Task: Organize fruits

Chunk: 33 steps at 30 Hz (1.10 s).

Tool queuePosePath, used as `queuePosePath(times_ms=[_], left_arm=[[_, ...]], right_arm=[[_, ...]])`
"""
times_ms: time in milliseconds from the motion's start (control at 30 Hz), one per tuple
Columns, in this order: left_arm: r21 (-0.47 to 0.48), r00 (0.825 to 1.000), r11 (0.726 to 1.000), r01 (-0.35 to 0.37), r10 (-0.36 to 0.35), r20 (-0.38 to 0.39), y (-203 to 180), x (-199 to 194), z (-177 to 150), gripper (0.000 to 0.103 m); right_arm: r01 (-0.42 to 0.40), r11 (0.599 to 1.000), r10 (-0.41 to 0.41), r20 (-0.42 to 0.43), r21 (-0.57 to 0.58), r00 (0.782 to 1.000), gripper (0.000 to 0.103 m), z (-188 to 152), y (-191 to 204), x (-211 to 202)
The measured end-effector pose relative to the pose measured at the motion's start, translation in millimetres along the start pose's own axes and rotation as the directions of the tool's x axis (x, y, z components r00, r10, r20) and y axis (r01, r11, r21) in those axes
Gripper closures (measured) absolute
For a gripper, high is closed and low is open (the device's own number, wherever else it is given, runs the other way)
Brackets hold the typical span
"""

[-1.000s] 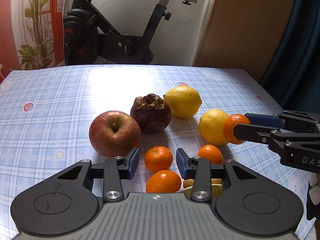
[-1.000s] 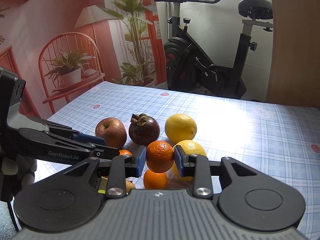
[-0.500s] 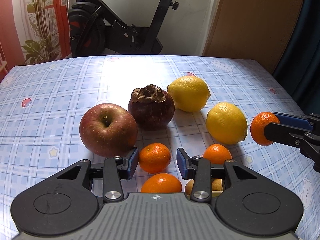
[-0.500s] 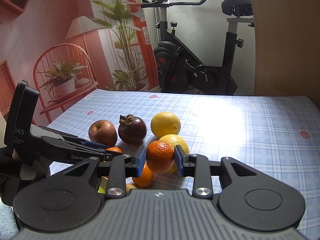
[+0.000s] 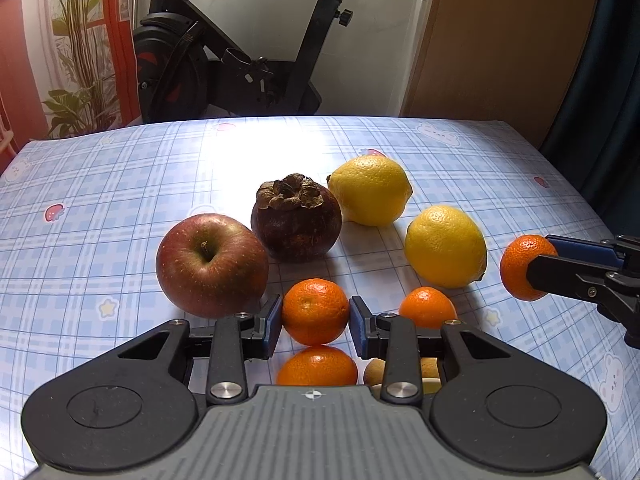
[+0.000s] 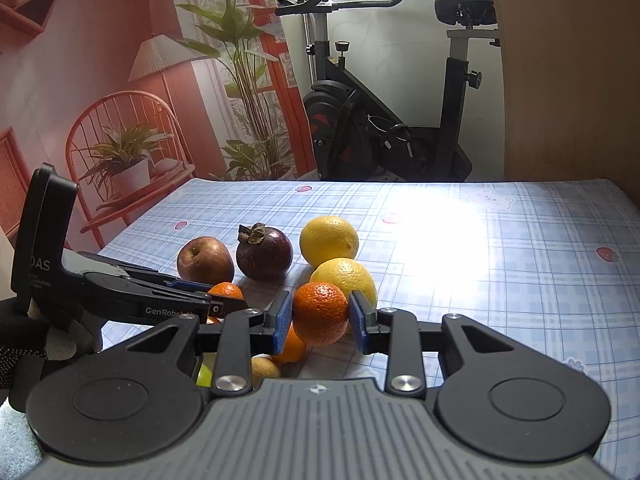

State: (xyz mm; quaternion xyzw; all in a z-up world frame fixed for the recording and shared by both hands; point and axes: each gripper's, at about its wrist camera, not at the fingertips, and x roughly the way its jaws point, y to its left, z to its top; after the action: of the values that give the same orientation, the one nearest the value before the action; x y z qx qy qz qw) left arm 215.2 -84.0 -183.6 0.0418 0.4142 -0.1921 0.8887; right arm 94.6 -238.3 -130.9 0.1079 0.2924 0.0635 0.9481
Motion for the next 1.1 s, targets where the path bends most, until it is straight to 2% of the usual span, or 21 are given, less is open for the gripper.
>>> queuePosePath(times_ms=[133, 633, 867, 1100], left_arm=[[-0.003, 1.0, 1.0, 0.01, -0.009, 0.017, -1, -13, 0, 0.065], [0.088, 0.99, 0.996, 0.018, -0.03, 0.14, -11, -78, -24, 0.065], [0.105, 0.992, 0.994, 0.038, -0.05, 0.115, -5, -94, -52, 0.065], [0.06, 0.995, 0.997, 0.055, -0.06, 0.083, 10, -96, -71, 0.065]], right_arm=[[-0.007, 1.0, 0.007, 0.01, 0.023, 1.0, 0.069, -1, 1, -4], [-0.039, 0.997, 0.039, 0.013, 0.062, 0.999, 0.069, -14, 23, -24], [-0.041, 0.997, 0.043, -0.024, 0.072, 0.999, 0.069, -31, 36, -37], [-0.037, 0.999, 0.04, -0.073, 0.037, 0.997, 0.069, -47, 50, -50]])
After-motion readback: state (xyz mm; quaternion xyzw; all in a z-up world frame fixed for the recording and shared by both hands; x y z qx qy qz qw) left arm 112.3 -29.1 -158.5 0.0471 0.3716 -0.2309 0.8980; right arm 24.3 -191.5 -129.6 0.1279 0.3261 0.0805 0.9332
